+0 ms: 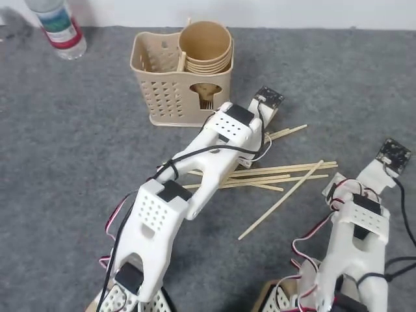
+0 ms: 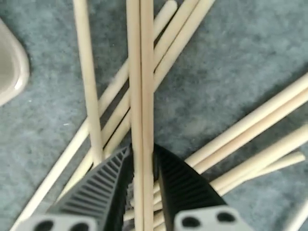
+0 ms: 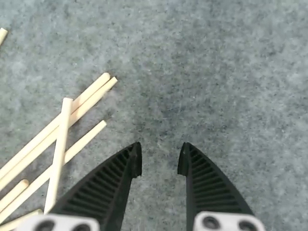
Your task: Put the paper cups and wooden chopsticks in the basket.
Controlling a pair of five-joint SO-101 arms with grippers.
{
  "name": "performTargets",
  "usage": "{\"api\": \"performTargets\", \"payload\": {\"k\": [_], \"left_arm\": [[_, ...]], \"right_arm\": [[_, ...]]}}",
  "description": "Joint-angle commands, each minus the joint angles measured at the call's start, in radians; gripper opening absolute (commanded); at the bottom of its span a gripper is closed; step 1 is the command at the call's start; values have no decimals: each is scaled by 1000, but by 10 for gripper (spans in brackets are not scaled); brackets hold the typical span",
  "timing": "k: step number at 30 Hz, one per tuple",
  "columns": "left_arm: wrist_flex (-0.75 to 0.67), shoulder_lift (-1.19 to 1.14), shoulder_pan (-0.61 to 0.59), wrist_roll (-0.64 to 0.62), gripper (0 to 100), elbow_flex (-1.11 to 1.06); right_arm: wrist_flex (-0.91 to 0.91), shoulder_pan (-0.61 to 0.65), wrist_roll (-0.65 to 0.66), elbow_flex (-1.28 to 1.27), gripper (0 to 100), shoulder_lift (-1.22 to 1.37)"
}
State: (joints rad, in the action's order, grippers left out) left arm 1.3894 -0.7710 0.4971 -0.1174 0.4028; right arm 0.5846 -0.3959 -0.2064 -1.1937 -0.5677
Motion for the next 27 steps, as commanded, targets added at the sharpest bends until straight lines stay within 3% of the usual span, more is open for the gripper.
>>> {"api": "performTargets", "payload": {"k": [1, 11, 16, 27], "left_arm": [[-11, 54, -3, 2, 11, -1], [48, 164, 35, 2, 11, -38], [-11, 302, 55, 3, 11, -176], [-64, 821, -18, 101, 11, -481]], "right_arm": [[2, 12, -8, 61, 140, -33], [1, 12, -8, 61, 140, -33], [-1, 12, -8, 61, 140, -33], [-4, 5, -8, 61, 140, -33]]}}
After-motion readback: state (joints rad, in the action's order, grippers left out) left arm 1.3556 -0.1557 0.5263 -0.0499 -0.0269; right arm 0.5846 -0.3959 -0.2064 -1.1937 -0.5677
